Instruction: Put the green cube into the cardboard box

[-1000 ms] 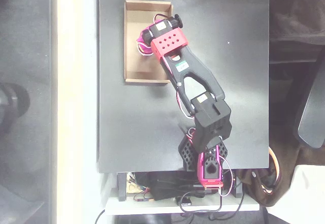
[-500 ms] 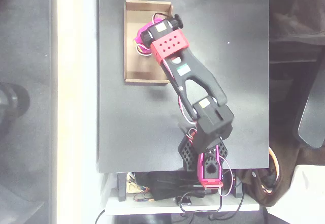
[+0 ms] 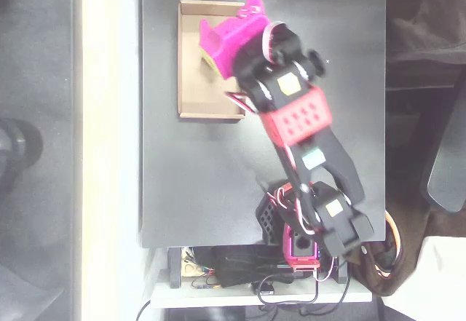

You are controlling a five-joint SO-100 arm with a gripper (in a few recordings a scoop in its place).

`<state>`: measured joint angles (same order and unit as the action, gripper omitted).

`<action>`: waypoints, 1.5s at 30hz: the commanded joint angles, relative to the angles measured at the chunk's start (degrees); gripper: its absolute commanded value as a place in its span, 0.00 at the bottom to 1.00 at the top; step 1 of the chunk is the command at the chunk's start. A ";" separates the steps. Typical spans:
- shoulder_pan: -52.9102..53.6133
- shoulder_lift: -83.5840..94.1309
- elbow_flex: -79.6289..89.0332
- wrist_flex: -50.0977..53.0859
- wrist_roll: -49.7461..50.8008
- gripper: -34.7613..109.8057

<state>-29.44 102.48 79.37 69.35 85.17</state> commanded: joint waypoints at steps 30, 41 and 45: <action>30.41 29.79 20.92 0.62 0.44 0.34; 30.15 46.49 45.62 0.00 0.44 0.29; 30.23 54.84 54.93 -0.09 0.35 0.29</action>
<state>0.53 151.52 129.29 69.61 84.90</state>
